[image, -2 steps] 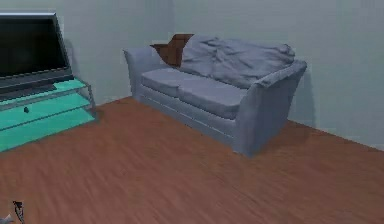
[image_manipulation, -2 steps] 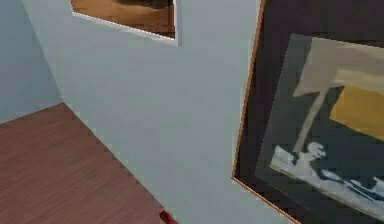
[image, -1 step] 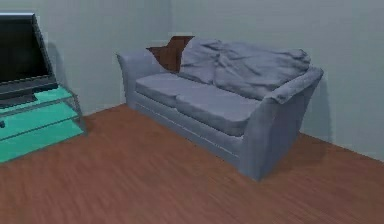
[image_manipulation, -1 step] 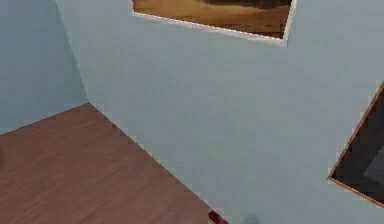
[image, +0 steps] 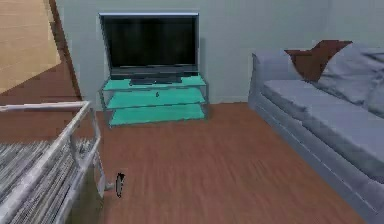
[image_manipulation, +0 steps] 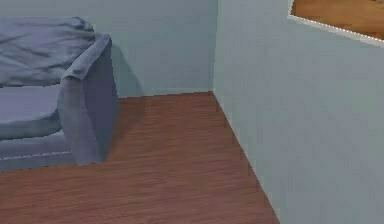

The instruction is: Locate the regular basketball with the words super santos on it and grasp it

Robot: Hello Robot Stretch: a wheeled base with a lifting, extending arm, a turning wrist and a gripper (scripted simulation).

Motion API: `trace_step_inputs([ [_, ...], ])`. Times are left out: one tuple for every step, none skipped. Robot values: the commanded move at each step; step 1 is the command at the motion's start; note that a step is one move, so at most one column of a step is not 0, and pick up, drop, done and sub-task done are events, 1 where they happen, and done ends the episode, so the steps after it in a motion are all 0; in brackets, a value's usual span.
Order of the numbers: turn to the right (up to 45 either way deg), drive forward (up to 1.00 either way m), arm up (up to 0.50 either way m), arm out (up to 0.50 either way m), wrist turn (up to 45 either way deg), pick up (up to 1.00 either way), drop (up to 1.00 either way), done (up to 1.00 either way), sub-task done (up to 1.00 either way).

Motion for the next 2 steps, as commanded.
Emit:
trace_step_inputs([
  [0.0,1.00,0.00,0.00,0.0,0.00,0.00,0.00,0.00],
  [-15.0,0.00,0.00,0.00,0.0,0.00,0.00,0.00,0.00],
])
